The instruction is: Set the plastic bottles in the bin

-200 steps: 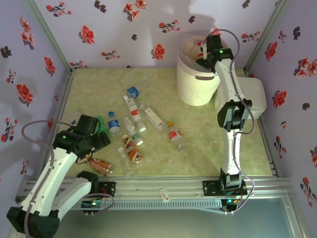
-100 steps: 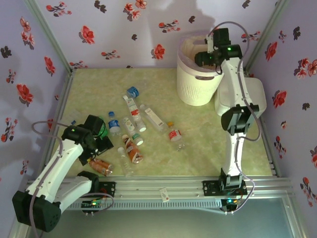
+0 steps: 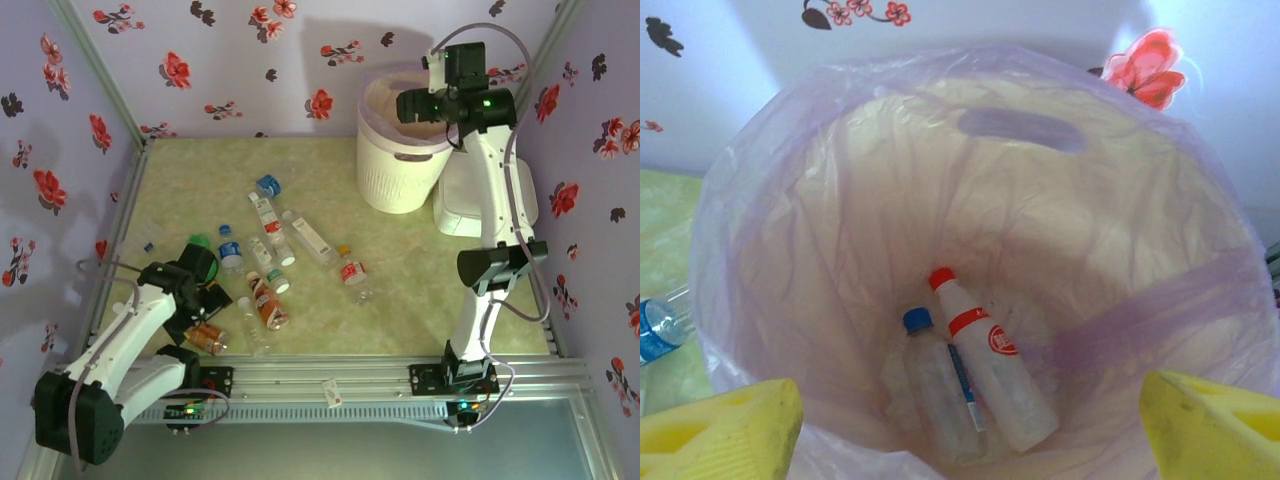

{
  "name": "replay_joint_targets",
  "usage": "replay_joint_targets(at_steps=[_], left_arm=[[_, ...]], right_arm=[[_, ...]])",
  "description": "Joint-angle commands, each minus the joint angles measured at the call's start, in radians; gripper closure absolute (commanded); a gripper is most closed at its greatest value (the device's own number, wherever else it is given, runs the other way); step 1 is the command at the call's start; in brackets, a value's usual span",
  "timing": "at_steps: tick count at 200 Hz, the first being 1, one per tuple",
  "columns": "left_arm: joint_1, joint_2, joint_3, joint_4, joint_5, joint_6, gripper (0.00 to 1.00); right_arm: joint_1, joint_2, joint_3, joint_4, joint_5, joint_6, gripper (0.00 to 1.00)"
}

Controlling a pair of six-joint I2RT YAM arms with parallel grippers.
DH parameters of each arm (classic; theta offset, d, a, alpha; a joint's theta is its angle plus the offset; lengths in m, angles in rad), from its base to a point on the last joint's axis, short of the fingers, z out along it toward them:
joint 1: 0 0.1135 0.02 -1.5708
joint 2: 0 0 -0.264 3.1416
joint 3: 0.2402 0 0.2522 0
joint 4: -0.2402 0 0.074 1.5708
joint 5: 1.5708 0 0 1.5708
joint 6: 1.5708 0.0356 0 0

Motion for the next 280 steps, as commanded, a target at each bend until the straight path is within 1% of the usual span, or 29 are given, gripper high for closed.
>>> replay_joint_targets(at_steps=[1,43,92,126,141,157,171,186,215,244,264,280], left_arm=[[0.001,0.021,-0.042,0.035,0.046,-0.061,0.01],[0.002,0.07,-0.085,0.118,0.062,-0.069,0.03],[0.008,0.137,-0.102,0.236,0.059,-0.075,0.09],[0.007,0.128,-0.098,0.262,0.058,-0.07,0.2],[0.008,0.122,-0.098,0.259,0.047,-0.07,0.28],[0.008,0.112,-0.106,0.262,0.043,-0.078,0.36],[0.008,0.101,-0.107,0.258,0.043,-0.083,0.4],[0.008,0.082,-0.104,0.243,0.036,-0.08,0.42],[0.008,0.035,-0.052,0.193,-0.002,-0.05,0.44],[0.007,0.003,0.048,0.133,-0.064,0.003,0.46],[0.008,-0.015,0.112,0.132,-0.099,0.032,0.51],[0.007,-0.022,0.161,0.172,-0.125,0.085,0.54]], right_arm=[[0.003,-0.048,-0.03,0.025,0.018,-0.013,0.12],[0.003,-0.071,-0.039,0.038,0.025,-0.015,0.13],[0.002,-0.088,-0.074,0.053,0.03,-0.02,0.13],[0.004,-0.088,-0.073,0.042,0.028,-0.014,0.13],[0.01,-0.103,-0.091,0.04,0.009,-0.005,0.14],[0.019,-0.141,-0.146,0.083,-0.01,0.009,0.14],[0.024,-0.163,-0.168,0.097,-0.02,0.017,0.14],[0.026,-0.178,-0.17,0.093,-0.032,0.022,0.14],[0.037,-0.213,-0.188,0.085,-0.058,0.047,0.14],[0.078,-0.286,-0.271,0.111,-0.078,0.076,0.15],[0.111,-0.349,-0.346,0.141,-0.109,0.112,0.15],[0.136,-0.398,-0.412,0.171,-0.129,0.146,0.15]])
